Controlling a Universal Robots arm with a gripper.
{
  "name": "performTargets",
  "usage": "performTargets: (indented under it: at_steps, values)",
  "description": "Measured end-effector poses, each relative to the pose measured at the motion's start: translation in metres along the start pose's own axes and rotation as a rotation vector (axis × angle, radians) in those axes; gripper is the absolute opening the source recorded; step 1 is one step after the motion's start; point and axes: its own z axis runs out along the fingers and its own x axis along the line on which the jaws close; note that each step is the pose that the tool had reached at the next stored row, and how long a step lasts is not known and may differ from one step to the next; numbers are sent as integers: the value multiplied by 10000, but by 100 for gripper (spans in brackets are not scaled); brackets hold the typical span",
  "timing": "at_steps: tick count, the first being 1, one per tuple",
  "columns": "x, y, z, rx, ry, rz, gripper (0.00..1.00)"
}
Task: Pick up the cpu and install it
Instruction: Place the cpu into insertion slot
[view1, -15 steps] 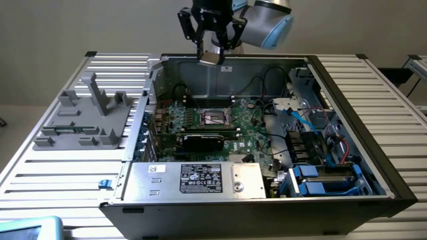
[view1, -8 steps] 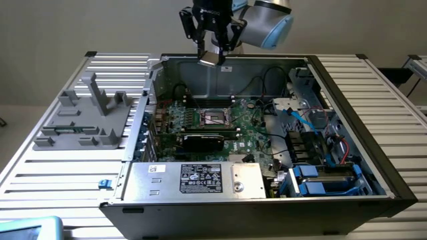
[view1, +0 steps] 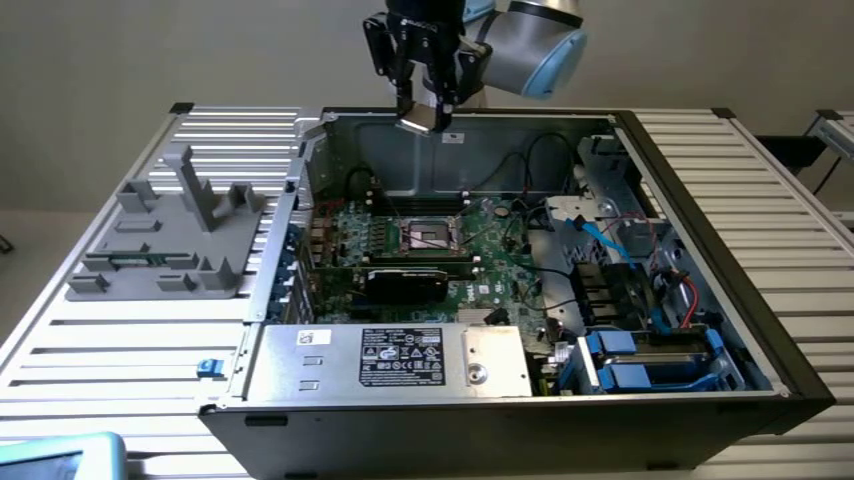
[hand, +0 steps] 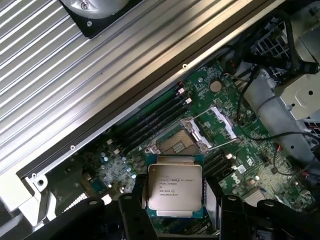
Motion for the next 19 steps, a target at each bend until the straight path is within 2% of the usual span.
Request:
performTargets:
  at_steps: [19]
  values:
    - [0,0,14,-45,-126,2970,55]
